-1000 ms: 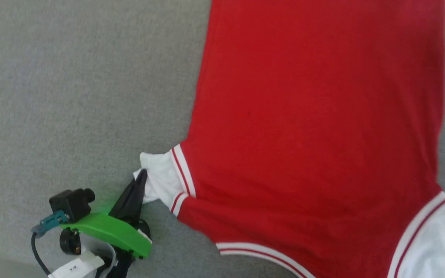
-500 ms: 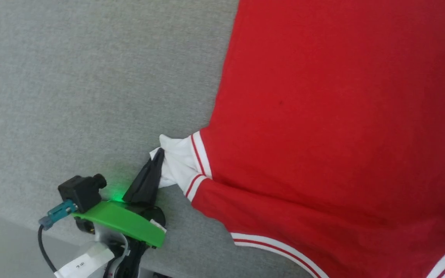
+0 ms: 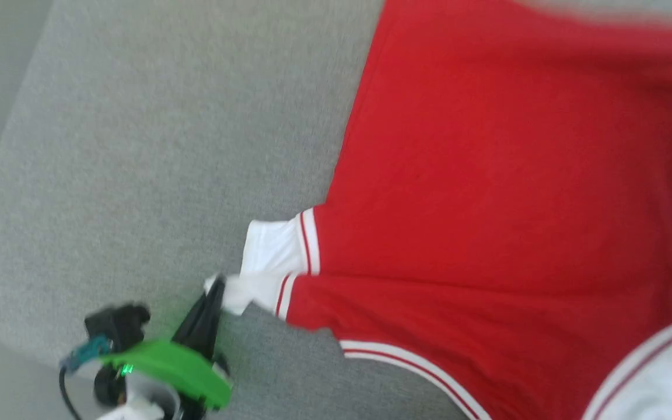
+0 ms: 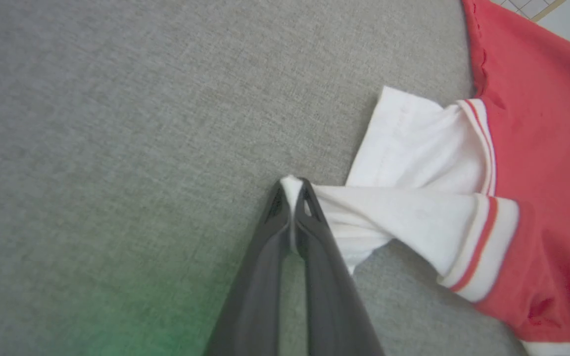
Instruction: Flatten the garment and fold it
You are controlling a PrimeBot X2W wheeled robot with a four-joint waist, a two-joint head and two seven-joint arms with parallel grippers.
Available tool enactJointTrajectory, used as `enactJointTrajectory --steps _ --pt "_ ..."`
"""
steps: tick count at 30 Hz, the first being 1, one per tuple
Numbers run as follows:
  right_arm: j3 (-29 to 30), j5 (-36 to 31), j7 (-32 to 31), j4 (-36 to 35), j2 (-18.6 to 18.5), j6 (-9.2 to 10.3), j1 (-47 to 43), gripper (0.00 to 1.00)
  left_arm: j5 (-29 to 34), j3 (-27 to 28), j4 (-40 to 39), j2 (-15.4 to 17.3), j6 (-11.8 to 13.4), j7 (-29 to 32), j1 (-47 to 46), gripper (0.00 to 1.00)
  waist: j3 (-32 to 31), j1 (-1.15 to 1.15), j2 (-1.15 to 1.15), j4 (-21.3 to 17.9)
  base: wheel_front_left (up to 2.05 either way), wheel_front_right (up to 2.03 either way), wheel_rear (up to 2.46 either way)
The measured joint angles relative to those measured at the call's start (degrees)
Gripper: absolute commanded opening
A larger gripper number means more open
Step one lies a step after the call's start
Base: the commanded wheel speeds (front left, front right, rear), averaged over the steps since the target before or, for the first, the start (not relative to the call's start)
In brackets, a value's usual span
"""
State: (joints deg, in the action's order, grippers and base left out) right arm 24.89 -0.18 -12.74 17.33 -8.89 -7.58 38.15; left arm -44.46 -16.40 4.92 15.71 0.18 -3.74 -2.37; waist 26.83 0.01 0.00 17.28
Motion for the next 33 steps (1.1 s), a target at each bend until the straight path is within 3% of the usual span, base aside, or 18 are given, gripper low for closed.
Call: enactJointTrajectory --steps 3,7,19,21,24,25,26,27,33 --pt "0.76 0.44 2.74 -2.57 0.74 0.0 -6.39 0.0 -0.2 0.2 -0.6 0.98 1.16 1.22 3.16 0.0 -3.73 0.0 0.0 -1.03 0.0 0.0 0.0" --pt "3.72 0.45 0.07 -6.94 2.03 0.0 -16.06 0.0 -0.43 0.29 -2.08 2.37 2.49 2.94 6.36 0.0 -8.67 -0.01 0.0 -2.64 0.0 0.0 0.0" --pt "10.42 4.32 -33.56 -13.88 5.93 0.0 -38.33 0.0 -0.53 0.64 -6.26 4.03 4.5 4.24 10.14 0.0 -17.53 -0.01 0.0 -9.6 0.0 0.0 0.0" --pt "10.57 7.16 -36.67 -13.78 5.89 0.0 -39.8 0.0 -0.53 0.56 -6.7 4.03 4.65 4.27 10.14 0.0 -18.14 -0.02 0.0 -10.74 0.0 0.0 0.0" --pt "9.69 9.44 -36.53 -13.81 5.87 0.0 -40.23 0.01 -0.53 0.51 -7.0 4.04 4.69 4.67 10.14 0.0 -18.65 -0.01 0.0 -12.01 0.0 0.0 0.0" --pt "9.45 10.07 -35.75 -13.82 5.89 0.0 -40.33 0.22 -0.53 0.47 -7.02 4.07 4.69 4.67 10.13 0.0 -18.72 -0.02 0.0 -12.28 0.0 0.0 0.0" --pt "8.9 10.55 -34.41 -13.95 5.9 0.0 -40.52 0.8 -0.53 0.43 -7.05 4.08 4.69 4.68 10.12 0.0 -18.77 -0.01 0.0 -12.54 0.0 0.0 0.0" --pt "8.26 10.83 -32.74 -14.13 5.92 0.0 -40.61 1.0 -0.53 0.37 -7.06 4.08 4.69 4.68 10.1 0.0 -18.77 -0.02 0.0 -12.7 0.0 0.0 0.0" --pt "3.75 11.06 -17.53 -17.56 5.94 0.0 -37.91 1.0 -0.52 -0.12 -7.04 4.08 4.69 4.76 9.9 0.0 -18.4 -0.01 0.0 -12.32 0.0 0.0 0.0"
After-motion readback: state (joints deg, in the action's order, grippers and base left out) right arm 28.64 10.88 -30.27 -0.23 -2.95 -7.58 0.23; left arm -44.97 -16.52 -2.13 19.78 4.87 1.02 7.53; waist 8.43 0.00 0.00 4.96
